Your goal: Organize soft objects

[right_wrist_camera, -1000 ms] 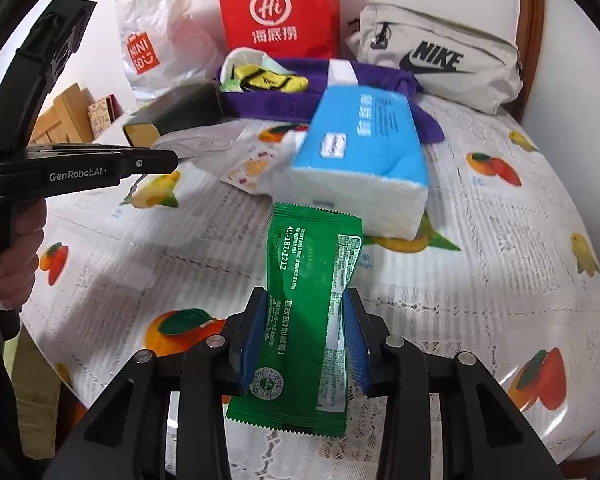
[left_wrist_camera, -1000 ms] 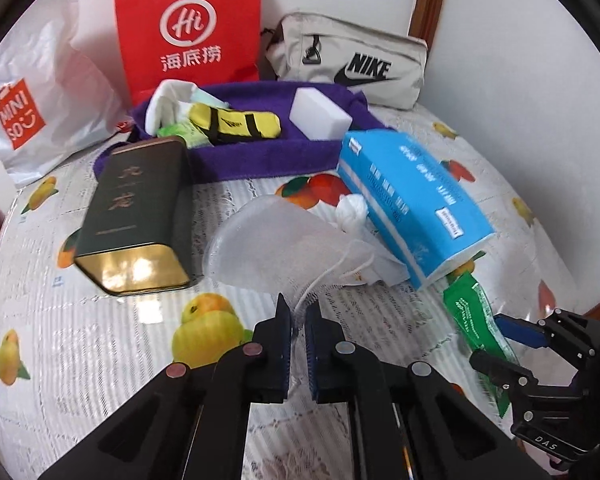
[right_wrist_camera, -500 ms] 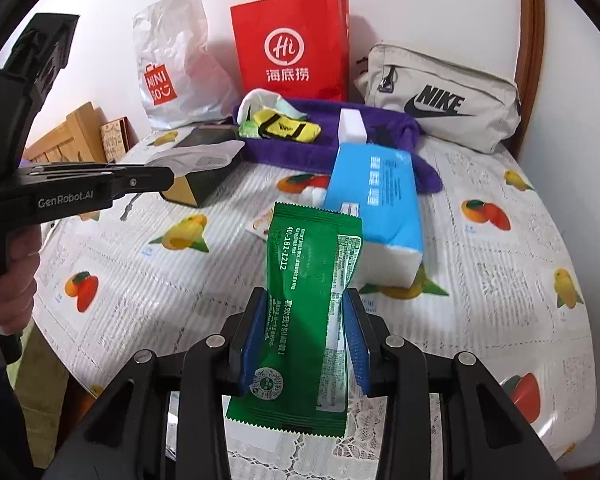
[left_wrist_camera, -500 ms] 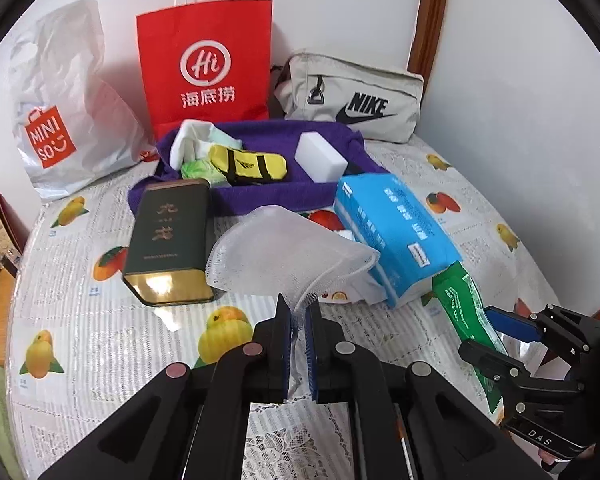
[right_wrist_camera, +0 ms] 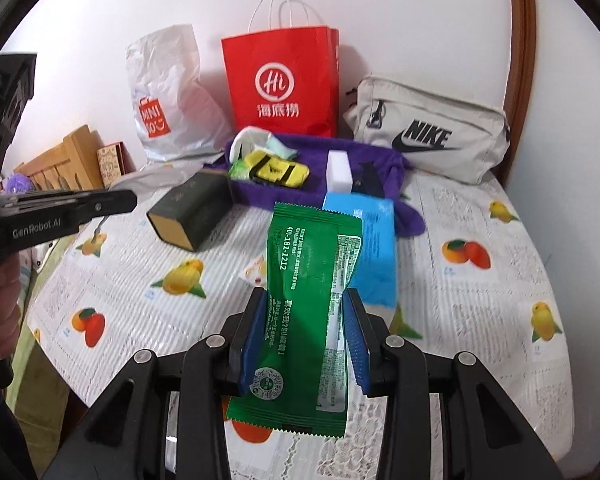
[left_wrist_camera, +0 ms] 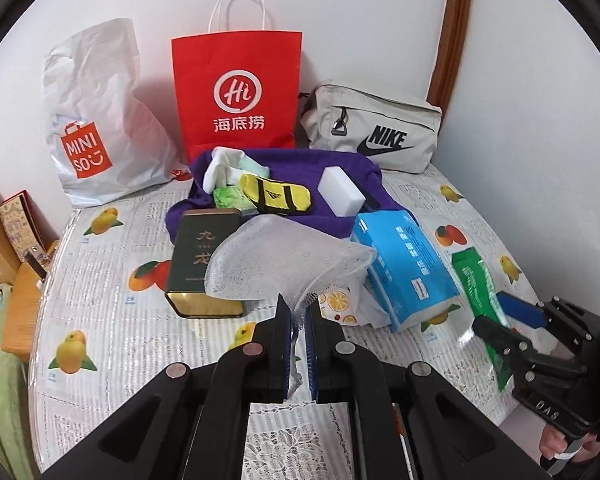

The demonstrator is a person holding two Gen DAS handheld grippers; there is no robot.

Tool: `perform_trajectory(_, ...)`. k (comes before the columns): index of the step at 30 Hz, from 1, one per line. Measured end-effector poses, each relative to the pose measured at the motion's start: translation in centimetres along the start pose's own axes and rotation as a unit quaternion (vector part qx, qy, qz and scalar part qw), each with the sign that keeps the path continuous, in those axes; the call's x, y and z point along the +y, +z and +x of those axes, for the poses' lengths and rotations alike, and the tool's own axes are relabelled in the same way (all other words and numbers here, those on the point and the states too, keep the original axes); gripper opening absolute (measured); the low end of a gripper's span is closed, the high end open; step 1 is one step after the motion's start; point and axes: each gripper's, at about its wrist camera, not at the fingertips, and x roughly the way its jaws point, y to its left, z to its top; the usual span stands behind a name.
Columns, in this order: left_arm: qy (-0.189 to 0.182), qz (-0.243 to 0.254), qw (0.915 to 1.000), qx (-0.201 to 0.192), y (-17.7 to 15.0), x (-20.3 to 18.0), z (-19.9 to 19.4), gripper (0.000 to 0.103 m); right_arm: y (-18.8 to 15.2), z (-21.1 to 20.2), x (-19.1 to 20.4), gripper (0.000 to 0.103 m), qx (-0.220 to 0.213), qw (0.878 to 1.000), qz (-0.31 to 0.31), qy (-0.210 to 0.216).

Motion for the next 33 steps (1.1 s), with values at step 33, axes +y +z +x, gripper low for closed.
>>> perform_trajectory(33, 0.022, -0.023, 0.9991, -0.029, 5.3, 1.8, 1.0, 0.007, 7.9, 2.8, -2.2, 0.038, -0.027, 1.000, -0.008, -0.001)
